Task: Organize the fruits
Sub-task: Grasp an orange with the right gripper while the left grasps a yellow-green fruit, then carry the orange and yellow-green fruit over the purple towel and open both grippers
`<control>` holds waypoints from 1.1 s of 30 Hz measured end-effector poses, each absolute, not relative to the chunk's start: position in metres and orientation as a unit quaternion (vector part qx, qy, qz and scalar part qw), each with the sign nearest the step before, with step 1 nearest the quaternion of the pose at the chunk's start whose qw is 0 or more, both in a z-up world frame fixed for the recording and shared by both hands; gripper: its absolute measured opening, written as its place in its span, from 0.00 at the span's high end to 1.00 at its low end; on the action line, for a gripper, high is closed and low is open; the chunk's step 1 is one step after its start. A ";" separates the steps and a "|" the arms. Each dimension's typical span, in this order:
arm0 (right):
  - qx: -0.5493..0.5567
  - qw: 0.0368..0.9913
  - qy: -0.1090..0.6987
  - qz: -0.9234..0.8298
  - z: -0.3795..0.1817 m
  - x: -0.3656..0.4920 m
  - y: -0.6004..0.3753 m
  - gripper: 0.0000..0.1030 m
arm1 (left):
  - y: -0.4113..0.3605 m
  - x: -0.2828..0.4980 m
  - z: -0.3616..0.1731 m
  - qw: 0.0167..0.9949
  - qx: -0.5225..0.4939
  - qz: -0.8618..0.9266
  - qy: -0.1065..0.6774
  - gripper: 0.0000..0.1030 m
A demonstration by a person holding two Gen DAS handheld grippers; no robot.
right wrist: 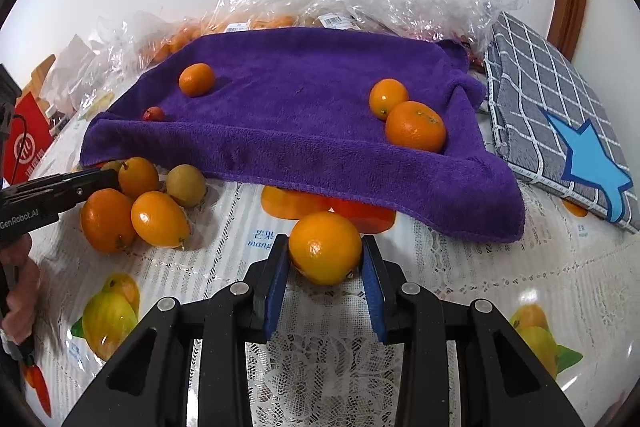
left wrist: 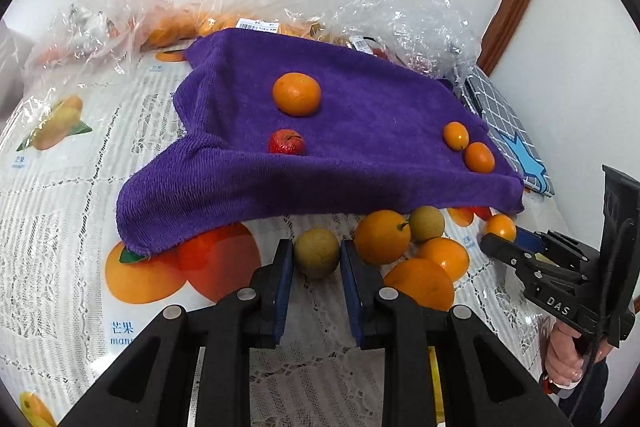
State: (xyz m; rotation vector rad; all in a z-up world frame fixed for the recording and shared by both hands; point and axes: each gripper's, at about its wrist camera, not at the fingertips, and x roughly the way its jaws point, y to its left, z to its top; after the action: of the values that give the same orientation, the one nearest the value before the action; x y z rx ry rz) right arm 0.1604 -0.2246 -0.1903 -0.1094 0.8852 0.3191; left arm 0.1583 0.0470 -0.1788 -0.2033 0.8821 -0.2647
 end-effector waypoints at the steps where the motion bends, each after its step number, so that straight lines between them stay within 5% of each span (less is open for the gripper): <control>1: -0.049 0.890 0.424 0.161 -0.189 0.159 -0.225 0.66 | 0.047 0.158 -0.179 0.891 -0.097 -0.126 0.426 0.78; 33: 0.004 0.915 0.363 0.177 -0.148 0.133 -0.246 0.67 | 0.071 0.136 -0.151 0.933 -0.117 -0.086 0.329 0.78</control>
State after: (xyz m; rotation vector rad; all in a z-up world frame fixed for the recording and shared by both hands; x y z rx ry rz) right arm 0.1332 -0.2456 -0.1484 0.0089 0.7468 0.3634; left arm 0.1365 0.0712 -0.1513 -0.2386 0.6726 -0.1766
